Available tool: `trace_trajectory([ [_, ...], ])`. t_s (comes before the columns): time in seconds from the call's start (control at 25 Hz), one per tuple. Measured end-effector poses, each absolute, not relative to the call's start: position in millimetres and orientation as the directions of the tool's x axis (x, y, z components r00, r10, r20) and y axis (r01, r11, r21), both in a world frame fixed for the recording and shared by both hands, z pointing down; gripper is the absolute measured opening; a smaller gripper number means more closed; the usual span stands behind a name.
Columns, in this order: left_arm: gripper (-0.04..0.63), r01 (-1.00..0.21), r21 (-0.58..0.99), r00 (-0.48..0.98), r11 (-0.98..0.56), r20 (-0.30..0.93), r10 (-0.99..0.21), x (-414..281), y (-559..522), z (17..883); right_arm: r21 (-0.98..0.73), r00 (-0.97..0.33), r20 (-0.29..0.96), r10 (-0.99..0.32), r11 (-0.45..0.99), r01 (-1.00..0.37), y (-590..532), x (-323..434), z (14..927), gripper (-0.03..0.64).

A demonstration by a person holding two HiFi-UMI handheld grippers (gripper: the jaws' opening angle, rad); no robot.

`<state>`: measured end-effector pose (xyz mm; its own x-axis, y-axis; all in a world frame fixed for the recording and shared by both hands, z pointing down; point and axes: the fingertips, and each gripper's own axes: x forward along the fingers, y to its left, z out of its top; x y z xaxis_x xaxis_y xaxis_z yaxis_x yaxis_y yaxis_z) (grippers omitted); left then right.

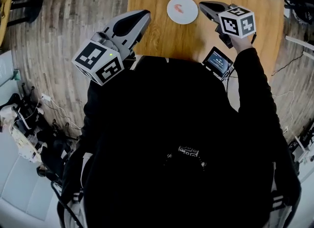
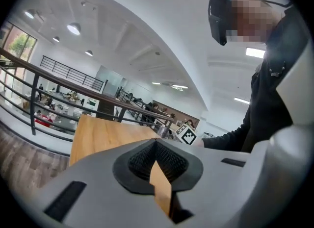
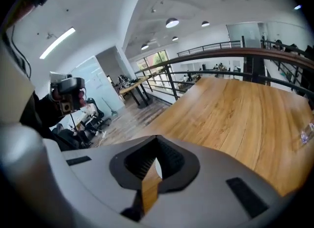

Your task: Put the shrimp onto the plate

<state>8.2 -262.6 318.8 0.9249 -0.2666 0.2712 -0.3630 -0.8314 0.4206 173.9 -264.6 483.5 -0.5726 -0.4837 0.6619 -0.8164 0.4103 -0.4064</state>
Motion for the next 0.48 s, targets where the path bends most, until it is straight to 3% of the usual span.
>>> trace_trajectory([
  [0.16, 0.006, -0.275, 0.396, 0.952, -0.876, 0.240, -0.190, 40, -266, 299, -0.421, -0.580, 0.538, -0.612, 0.401, -0.814, -261, 189, 407, 0.020],
  [0.48, 0.006, -0.121, 0.277, 0.983, -0.953, 0.168, -0.076, 92, -257, 256, -0.382, -0.505, 0.174, -0.845, 0.415, -0.826, -224, 196, 257, 0.017],
])
